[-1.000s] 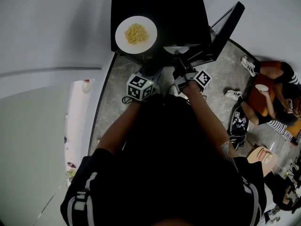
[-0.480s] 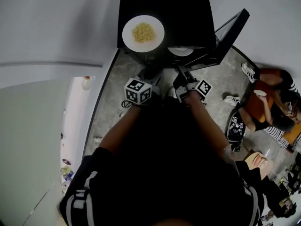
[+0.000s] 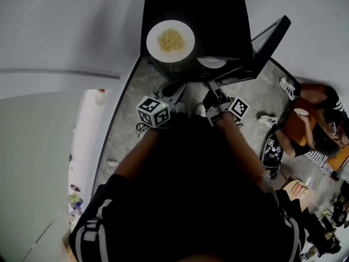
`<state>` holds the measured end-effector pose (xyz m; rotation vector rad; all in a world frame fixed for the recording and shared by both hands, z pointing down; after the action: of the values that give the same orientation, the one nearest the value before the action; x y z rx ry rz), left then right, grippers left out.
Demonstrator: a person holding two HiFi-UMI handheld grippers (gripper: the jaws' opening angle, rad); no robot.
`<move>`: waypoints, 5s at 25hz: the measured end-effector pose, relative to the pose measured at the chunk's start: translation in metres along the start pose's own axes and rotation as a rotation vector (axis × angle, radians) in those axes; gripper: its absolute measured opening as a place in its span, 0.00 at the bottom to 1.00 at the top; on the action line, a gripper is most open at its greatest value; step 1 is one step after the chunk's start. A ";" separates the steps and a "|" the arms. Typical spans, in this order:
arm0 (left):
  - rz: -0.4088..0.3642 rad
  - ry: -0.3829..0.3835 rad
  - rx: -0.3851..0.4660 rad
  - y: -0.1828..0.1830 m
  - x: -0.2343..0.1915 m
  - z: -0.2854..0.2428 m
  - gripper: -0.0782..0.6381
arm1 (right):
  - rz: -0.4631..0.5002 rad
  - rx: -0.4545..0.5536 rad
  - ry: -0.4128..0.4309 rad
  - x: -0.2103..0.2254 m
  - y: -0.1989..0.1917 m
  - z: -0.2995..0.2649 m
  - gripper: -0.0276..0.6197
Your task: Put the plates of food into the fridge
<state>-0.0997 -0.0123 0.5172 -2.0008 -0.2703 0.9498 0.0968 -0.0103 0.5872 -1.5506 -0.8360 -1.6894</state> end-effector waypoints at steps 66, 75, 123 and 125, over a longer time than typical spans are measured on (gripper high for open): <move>0.799 -0.099 0.442 0.074 -0.025 0.014 0.39 | 0.568 -0.369 0.090 -0.062 -0.007 -0.006 0.21; 0.860 -0.101 0.431 0.078 -0.025 0.013 0.34 | 0.583 -0.378 0.068 -0.058 -0.008 0.000 0.21; 1.068 -0.149 0.428 0.078 -0.013 0.019 0.19 | 0.535 -0.378 0.050 -0.049 -0.012 0.005 0.20; 1.055 -0.146 0.428 0.078 -0.011 0.020 0.19 | 0.531 -0.380 0.051 -0.049 -0.013 0.005 0.20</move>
<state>-0.1340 -0.0510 0.4547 -1.6062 0.9336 1.6142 0.0917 0.0045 0.5386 -1.7697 -0.0485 -1.5259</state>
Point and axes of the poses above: the fingertips, and each gripper's own axes: z backward along the fingers, x to its right, y out of its top, the point moved 7 cm from there along z, backward along the fingers, and after that the axes turned 6 degrees about y, right-handed, at the moved point
